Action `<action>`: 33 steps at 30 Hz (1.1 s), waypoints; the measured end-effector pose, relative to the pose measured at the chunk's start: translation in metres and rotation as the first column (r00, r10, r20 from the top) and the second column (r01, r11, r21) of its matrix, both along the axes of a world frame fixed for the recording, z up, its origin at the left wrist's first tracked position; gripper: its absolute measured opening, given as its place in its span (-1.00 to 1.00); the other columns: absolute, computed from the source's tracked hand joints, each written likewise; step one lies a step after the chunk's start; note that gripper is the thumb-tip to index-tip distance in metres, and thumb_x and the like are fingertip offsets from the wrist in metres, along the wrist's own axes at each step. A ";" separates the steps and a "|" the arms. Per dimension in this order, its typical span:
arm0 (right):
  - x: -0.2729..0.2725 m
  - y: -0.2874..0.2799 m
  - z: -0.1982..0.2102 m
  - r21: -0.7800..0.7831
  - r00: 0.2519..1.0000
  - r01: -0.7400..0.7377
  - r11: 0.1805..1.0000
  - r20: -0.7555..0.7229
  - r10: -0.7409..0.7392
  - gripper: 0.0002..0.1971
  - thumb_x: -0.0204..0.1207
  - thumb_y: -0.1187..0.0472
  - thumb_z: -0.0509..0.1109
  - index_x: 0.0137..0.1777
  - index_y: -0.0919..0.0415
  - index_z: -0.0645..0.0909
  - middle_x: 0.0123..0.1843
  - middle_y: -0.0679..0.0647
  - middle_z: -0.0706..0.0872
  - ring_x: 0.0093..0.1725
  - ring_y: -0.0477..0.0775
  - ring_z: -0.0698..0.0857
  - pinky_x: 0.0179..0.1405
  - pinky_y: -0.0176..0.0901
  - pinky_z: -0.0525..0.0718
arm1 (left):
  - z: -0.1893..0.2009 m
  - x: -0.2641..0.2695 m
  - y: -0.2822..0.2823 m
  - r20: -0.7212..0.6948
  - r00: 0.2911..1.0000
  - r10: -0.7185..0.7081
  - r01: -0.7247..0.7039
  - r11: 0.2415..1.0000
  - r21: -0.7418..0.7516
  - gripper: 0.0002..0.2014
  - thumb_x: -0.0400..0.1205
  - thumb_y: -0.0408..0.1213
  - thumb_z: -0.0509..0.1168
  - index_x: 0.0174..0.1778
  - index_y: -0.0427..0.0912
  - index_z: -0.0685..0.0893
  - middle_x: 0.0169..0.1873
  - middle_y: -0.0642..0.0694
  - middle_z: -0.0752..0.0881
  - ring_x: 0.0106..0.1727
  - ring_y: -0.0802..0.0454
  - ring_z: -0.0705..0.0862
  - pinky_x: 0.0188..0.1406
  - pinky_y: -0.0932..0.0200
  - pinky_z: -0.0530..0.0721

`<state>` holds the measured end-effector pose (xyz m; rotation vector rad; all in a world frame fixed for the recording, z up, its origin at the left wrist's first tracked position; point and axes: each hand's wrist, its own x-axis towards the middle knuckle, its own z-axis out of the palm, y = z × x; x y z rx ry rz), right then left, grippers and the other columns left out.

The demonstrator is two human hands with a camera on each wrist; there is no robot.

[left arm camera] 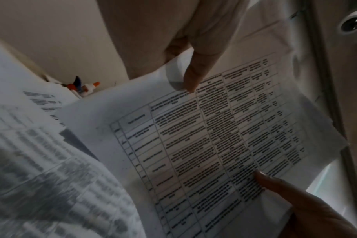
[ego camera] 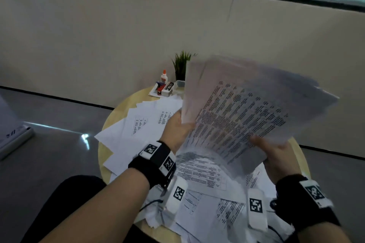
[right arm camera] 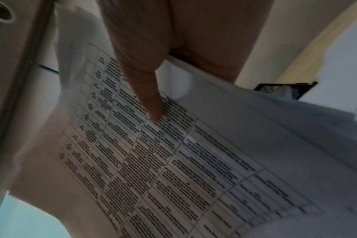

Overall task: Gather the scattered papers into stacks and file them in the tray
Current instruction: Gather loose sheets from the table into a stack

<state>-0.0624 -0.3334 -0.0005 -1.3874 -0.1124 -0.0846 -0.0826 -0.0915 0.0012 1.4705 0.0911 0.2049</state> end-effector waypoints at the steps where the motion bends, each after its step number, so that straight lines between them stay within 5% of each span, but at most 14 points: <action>1: 0.000 0.002 0.006 -0.011 1.000 -0.003 1.000 0.023 0.003 -0.71 0.13 0.28 0.59 -0.15 0.35 0.68 -0.16 0.14 0.81 -0.14 0.17 0.78 -0.07 0.06 0.76 | 0.002 0.003 0.001 0.024 1.000 0.017 -0.017 1.000 -0.001 -0.60 0.51 -0.46 0.36 0.26 -0.15 0.56 0.09 -0.16 0.75 0.12 -0.07 0.72 0.12 0.03 0.70; 5: 0.001 0.006 0.008 -0.103 0.999 -0.012 0.995 0.037 0.016 -0.70 0.18 0.25 0.63 -0.10 0.36 0.74 -0.11 0.12 0.85 -0.10 0.12 0.82 0.07 0.15 0.73 | -0.002 0.008 0.000 0.045 0.997 0.060 -0.059 0.998 -0.033 -0.58 0.50 -0.49 0.42 0.26 -0.25 0.53 0.08 -0.15 0.75 0.13 -0.03 0.73 0.18 -0.01 0.69; 9: 0.000 0.009 -0.001 -0.080 1.000 -0.021 0.997 0.018 0.023 -0.37 -0.21 -0.08 0.76 -0.11 0.20 0.79 -0.05 0.12 0.85 -0.05 0.19 0.82 0.00 0.08 0.70 | -0.013 0.006 -0.007 0.031 0.996 0.089 -0.086 0.992 -0.089 -0.71 0.50 -0.50 0.42 0.11 -0.20 0.64 0.00 -0.08 0.78 -0.01 0.17 0.76 0.12 0.15 0.72; 13: 0.003 0.011 0.008 -0.045 0.999 0.007 0.999 0.037 -0.006 -0.74 0.26 0.40 0.58 -0.06 0.18 0.74 -0.09 0.03 0.86 -0.03 0.17 0.81 -0.02 0.03 0.70 | -0.006 0.005 -0.010 0.080 0.993 0.086 -0.084 0.996 -0.028 -0.75 0.62 -0.37 0.31 0.20 -0.09 0.60 0.04 0.05 0.76 0.06 0.24 0.72 0.08 0.25 0.70; 15: 0.005 0.010 0.014 -0.054 0.998 0.004 0.999 0.069 0.000 -0.74 0.26 0.43 0.56 -0.06 0.17 0.74 -0.10 0.02 0.86 -0.08 0.10 0.82 -0.07 -0.01 0.70 | -0.002 0.008 -0.009 0.115 0.988 0.108 -0.102 0.993 -0.054 -0.75 0.63 -0.35 0.30 0.22 -0.08 0.60 0.02 0.08 0.76 0.05 0.26 0.72 -0.07 0.38 0.71; 18: 0.003 0.007 0.007 -0.080 0.998 -0.015 0.997 0.060 0.020 -0.68 0.23 0.41 0.57 0.01 0.20 0.73 -0.04 0.04 0.85 -0.05 0.07 0.81 0.00 0.05 0.70 | -0.008 0.008 -0.009 0.086 0.987 0.133 -0.134 0.991 0.002 -0.78 0.63 -0.30 0.32 0.20 -0.11 0.59 0.05 0.00 0.75 0.09 0.14 0.72 -0.08 0.32 0.71; 21: -0.002 0.007 -0.017 -0.088 0.994 -0.091 0.992 -0.070 0.085 -0.45 0.06 0.16 0.72 0.11 0.15 0.72 0.06 0.02 0.83 0.06 0.08 0.79 0.18 0.16 0.65 | -0.035 0.005 -0.013 -0.037 0.993 0.115 -0.109 0.986 0.124 -0.73 0.64 -0.26 0.31 0.26 -0.17 0.57 0.10 -0.13 0.72 0.17 -0.08 0.68 0.03 0.17 0.67; 24: -0.003 0.012 -0.026 -0.089 0.990 -0.096 0.991 -0.111 0.086 -0.22 -0.23 -0.12 0.78 0.08 0.09 0.73 0.03 -0.04 0.84 0.01 -0.01 0.80 0.14 0.11 0.65 | -0.044 0.004 -0.018 -0.066 0.989 0.132 -0.121 0.981 0.154 -0.81 0.66 -0.31 0.26 0.18 -0.18 0.60 0.07 -0.26 0.71 0.07 -0.15 0.67 -0.03 0.14 0.63; 29: 0.004 0.012 -0.024 -0.066 0.995 -0.022 0.998 -0.100 0.015 -0.38 0.06 0.01 0.72 0.14 0.21 0.70 0.02 0.04 0.84 0.00 0.08 0.81 0.06 0.08 0.70 | -0.033 0.009 -0.014 -0.020 0.994 0.111 -0.108 0.988 0.113 -0.83 0.67 -0.33 0.25 0.15 -0.09 0.60 0.00 -0.10 0.73 0.01 0.01 0.68 0.05 0.10 0.65; 33: 0.005 0.014 -0.045 -0.125 0.977 0.030 0.992 -0.207 -0.055 -0.76 0.39 0.33 0.53 0.07 0.28 0.70 0.01 0.18 0.81 0.00 0.24 0.78 0.08 0.19 0.71 | -0.060 -0.001 -0.006 -0.205 0.979 0.019 0.037 0.963 0.267 -0.76 0.66 -0.37 0.25 0.24 -0.11 0.60 0.11 -0.04 0.70 0.17 -0.03 0.66 0.19 0.10 0.61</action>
